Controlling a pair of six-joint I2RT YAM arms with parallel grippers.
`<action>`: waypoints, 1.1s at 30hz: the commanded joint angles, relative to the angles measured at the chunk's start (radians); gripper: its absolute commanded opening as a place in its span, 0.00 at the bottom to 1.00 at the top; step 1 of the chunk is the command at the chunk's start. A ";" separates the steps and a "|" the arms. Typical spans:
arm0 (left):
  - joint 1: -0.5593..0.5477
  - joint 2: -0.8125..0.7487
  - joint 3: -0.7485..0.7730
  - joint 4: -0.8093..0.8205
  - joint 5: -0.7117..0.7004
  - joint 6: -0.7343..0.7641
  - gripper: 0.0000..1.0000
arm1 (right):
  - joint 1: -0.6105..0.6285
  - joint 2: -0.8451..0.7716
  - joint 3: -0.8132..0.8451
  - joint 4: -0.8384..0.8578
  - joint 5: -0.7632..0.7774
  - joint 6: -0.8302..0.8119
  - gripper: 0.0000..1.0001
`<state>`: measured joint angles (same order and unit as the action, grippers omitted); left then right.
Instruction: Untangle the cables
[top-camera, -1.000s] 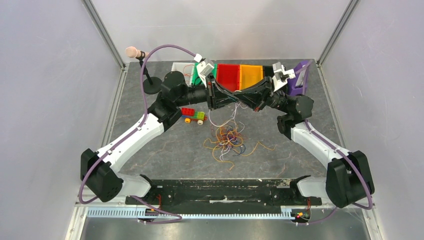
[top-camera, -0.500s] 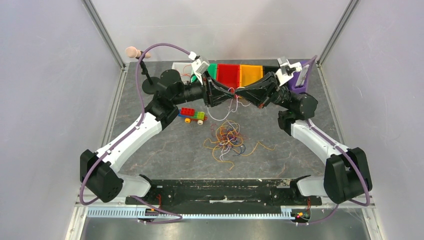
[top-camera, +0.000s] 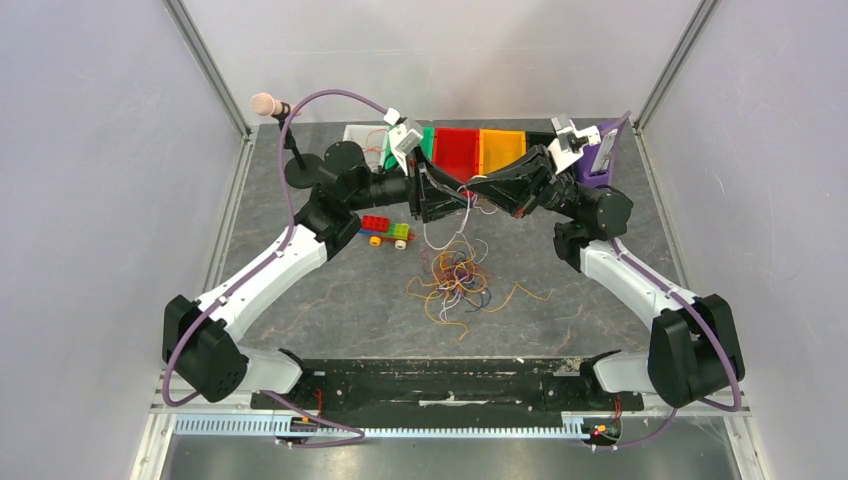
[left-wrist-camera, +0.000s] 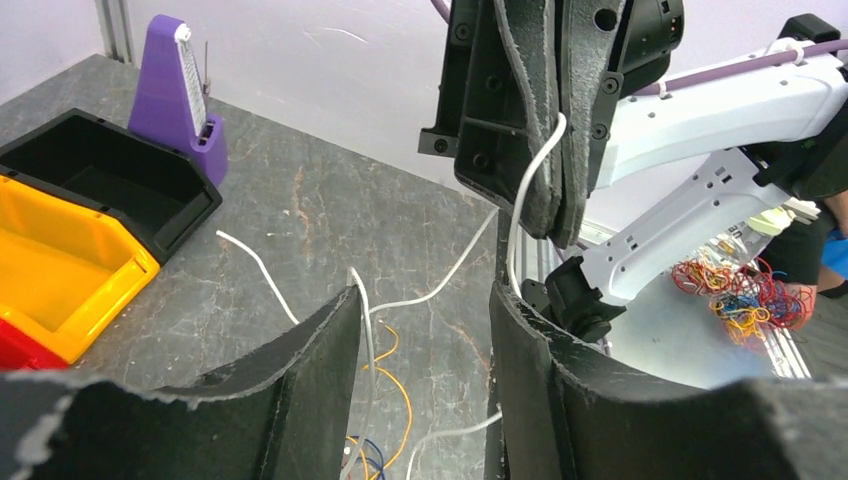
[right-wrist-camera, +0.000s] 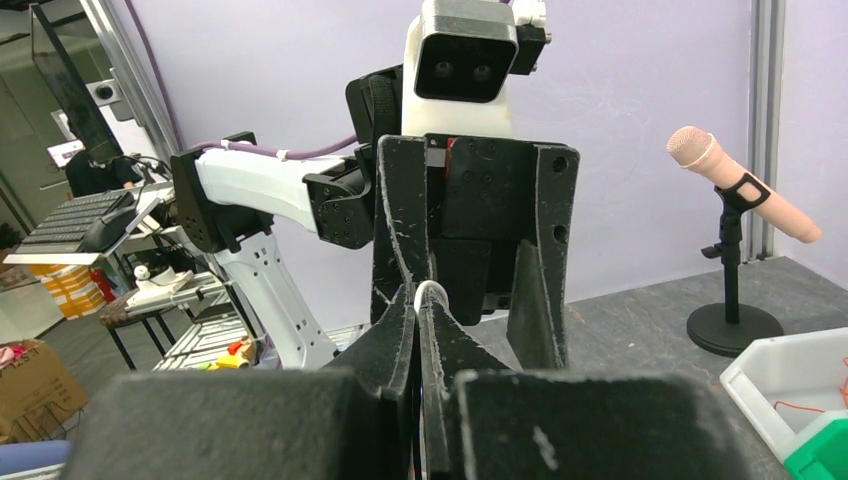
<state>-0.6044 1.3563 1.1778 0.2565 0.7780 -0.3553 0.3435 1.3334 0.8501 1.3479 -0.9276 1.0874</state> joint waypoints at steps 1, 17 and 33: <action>0.009 -0.051 -0.008 0.009 0.069 -0.006 0.56 | -0.011 -0.024 0.023 0.020 -0.022 -0.030 0.00; 0.029 0.004 0.012 0.141 0.144 -0.256 0.66 | 0.001 -0.020 0.024 0.033 -0.018 -0.016 0.00; 0.022 -0.012 0.052 0.089 0.047 -0.210 0.02 | -0.044 0.008 -0.005 -0.065 -0.031 -0.099 0.00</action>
<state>-0.6102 1.3827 1.1828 0.3237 0.8558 -0.5575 0.3477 1.3354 0.8555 1.3033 -0.9451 1.0298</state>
